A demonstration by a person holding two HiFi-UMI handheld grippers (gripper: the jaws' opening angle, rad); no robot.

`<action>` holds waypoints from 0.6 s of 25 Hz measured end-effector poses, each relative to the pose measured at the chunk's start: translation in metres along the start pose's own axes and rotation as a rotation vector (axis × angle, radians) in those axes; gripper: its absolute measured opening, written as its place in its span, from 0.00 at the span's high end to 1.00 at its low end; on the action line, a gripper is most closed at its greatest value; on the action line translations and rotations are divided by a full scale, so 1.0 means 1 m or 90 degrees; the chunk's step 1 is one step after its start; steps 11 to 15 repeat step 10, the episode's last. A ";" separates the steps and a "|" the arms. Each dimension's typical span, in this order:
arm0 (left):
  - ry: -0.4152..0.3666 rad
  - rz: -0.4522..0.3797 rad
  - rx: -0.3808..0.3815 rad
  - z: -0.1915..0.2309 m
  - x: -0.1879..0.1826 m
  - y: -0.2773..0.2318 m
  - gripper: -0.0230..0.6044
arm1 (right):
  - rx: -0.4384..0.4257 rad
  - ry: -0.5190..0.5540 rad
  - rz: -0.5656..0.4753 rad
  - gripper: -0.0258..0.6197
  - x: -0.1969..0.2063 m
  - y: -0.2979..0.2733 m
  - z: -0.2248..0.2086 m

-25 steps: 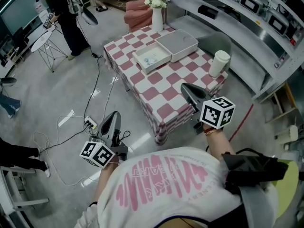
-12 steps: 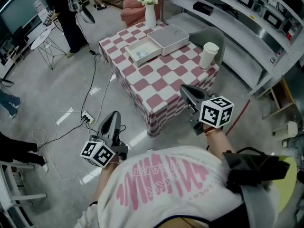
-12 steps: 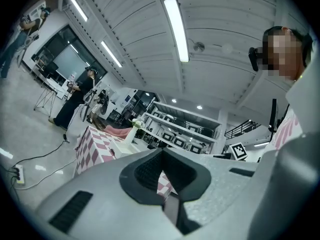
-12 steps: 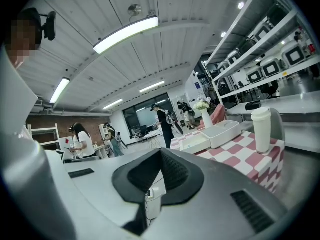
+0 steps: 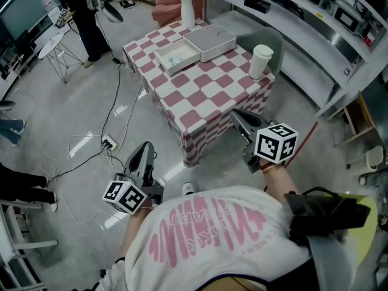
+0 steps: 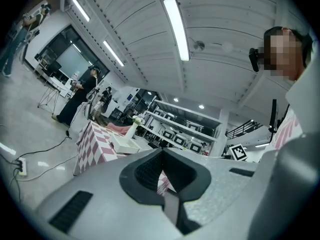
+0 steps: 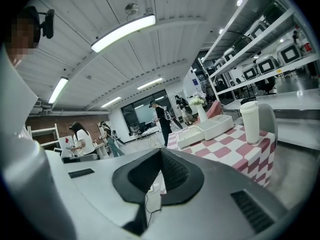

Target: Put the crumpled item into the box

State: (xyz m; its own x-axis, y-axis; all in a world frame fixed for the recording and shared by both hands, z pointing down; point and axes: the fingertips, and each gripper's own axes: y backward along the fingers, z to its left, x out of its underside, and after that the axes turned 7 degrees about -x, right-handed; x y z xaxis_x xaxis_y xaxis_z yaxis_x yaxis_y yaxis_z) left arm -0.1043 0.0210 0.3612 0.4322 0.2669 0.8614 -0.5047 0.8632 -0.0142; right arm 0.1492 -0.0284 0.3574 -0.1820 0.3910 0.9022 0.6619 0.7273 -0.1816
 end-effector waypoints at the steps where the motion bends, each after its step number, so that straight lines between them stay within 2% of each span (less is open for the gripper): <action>1: 0.001 0.002 -0.001 -0.001 0.002 0.000 0.95 | 0.001 -0.002 0.002 0.95 0.002 0.001 -0.001; 15: 0.000 0.010 0.004 -0.007 0.012 -0.001 0.95 | 0.001 -0.013 0.005 0.95 0.010 0.009 -0.005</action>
